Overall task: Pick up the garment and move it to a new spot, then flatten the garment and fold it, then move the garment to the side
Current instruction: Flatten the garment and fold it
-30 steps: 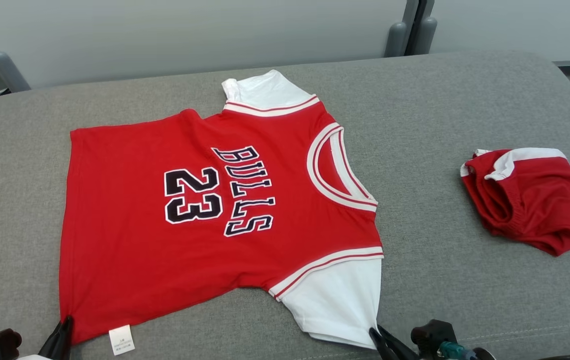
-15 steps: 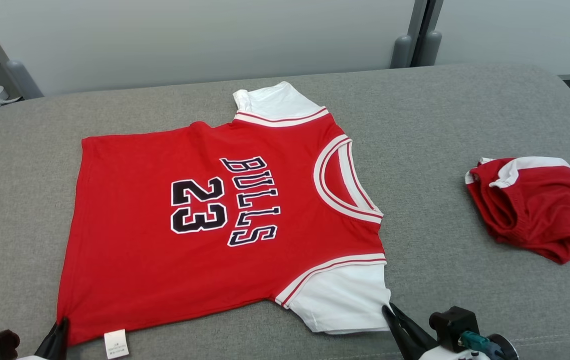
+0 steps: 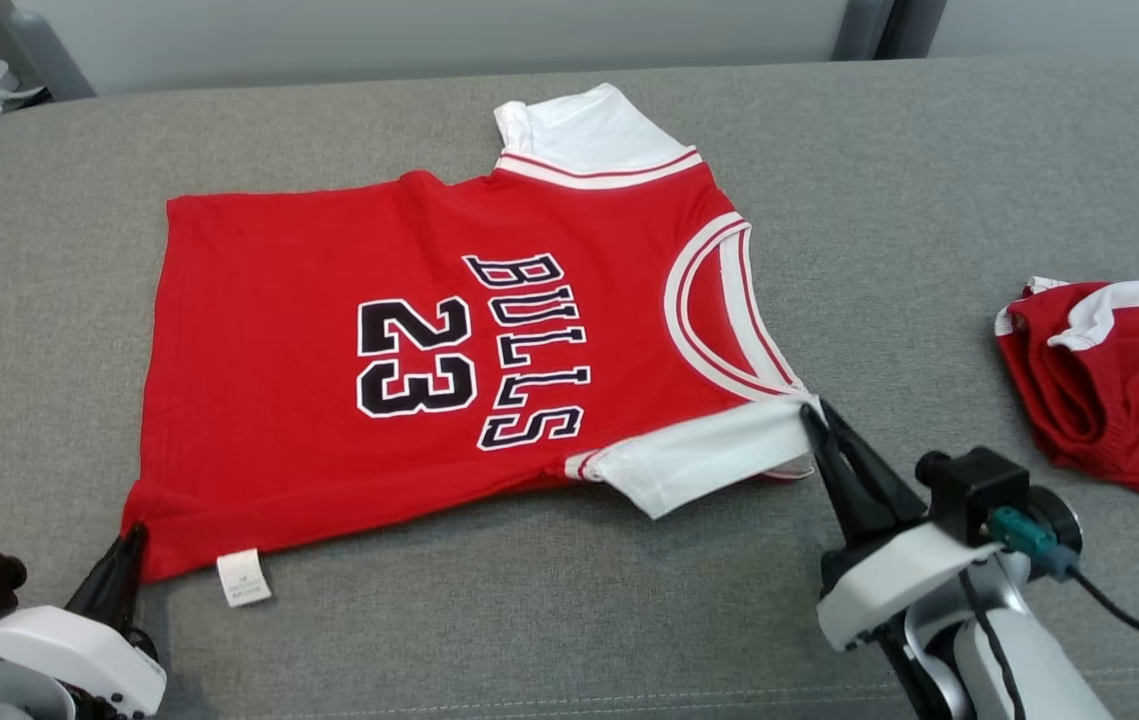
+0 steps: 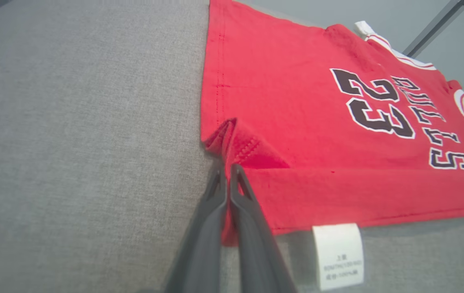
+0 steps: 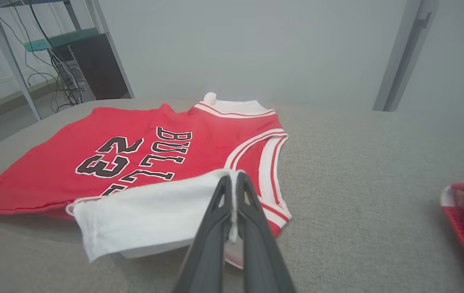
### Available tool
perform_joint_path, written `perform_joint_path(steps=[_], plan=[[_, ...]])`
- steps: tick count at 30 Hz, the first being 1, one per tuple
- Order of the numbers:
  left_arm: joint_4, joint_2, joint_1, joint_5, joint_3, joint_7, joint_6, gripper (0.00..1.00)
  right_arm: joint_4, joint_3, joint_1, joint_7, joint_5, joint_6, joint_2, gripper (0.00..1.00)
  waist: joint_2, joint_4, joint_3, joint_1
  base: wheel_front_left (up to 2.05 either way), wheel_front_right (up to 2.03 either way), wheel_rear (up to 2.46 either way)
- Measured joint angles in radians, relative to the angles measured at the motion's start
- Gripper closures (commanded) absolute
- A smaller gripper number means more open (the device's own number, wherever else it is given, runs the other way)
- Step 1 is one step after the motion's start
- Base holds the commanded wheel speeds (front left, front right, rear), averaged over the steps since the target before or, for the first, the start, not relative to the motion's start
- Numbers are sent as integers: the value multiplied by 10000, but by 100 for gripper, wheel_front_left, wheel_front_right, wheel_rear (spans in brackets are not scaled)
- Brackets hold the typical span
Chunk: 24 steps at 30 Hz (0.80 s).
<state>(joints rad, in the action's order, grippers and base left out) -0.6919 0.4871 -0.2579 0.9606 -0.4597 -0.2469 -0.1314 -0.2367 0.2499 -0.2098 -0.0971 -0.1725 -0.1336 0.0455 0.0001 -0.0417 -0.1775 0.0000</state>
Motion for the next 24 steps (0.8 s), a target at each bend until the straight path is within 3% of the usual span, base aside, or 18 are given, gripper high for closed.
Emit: perform_joint_path(steps=[10, 24], plan=[[322, 623, -1282, 1492, -1567, 192, 0, 100, -1005, -453, -1833, -196, 324, 0, 56, 100, 0, 391, -817, 0, 0, 0, 0], [1039, 1049, -3282, 2401, -3072, 50, 2, 100, -2034, -648, -3640, -729, 591, 0, 121, 100, 0, 787, -2050, -1, 0, 0, 0]])
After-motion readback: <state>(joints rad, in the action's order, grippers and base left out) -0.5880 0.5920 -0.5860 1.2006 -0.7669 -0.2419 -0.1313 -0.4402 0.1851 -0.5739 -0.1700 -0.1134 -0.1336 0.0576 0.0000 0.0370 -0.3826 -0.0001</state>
